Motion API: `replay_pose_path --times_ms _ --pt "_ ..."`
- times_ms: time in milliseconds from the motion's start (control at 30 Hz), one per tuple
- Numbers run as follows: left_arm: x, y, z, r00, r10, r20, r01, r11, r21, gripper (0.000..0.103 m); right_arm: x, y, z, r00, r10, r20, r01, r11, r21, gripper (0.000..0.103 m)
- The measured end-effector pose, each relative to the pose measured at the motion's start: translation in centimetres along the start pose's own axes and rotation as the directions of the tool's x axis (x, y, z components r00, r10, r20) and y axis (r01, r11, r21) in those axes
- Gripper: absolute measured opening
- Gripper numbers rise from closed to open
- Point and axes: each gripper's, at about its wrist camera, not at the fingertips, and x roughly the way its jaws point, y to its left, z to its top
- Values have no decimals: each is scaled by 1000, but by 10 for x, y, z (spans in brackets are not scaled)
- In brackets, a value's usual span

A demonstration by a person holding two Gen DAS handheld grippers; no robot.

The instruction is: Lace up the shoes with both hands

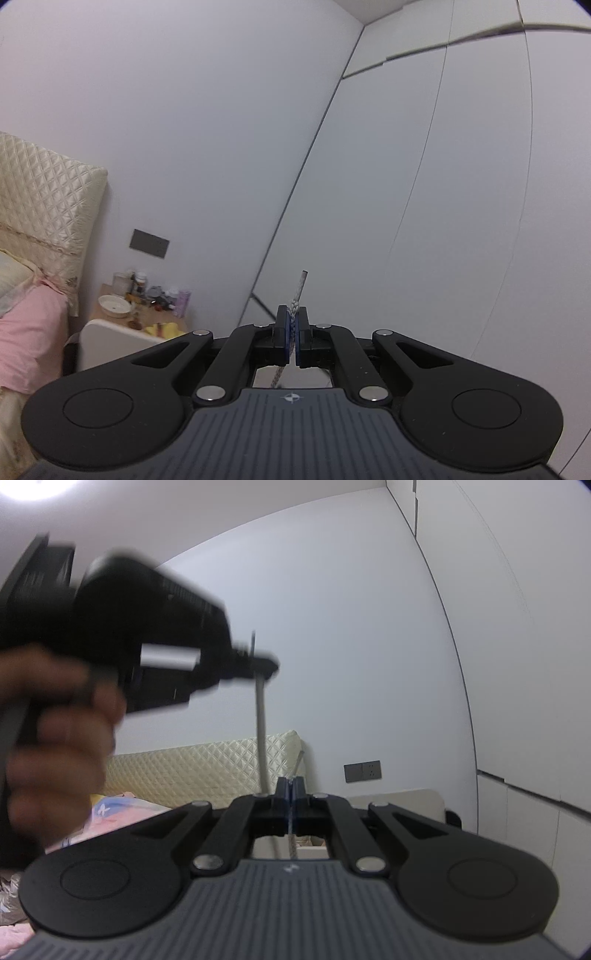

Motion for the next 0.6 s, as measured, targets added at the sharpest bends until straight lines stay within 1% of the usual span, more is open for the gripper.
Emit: replay_pose_path --times_ms 133,233,300,333,400,500,600 --pt "-1 -10 17 1000 -22 2 22 1000 -11 3 0 1 -1 1000 7 -9 -7 1000 3 2" --pt "-6 -16 17 1000 -17 13 16 999 43 3 -1 -1 0 1000 11 -7 -11 1000 8 2" --pt "-7 -10 9 1000 3 11 -4 998 63 3 -7 -6 2 1000 11 -11 -11 1000 12 2" --pt "-6 -5 3 1000 21 8 -21 997 72 3 -9 -8 1 1000 9 -17 -8 1000 15 2" --pt "-5 10 -11 998 57 -6 -56 995 85 3 -20 -10 -13 999 1 -37 0 1000 25 2" --pt "0 39 -43 991 129 -45 -125 988 90 3 -30 -22 -33 997 -14 -81 18 999 47 2" --pt "3 66 -89 966 234 -113 -219 966 135 3 -38 -37 -66 988 -36 -150 48 996 76 2"
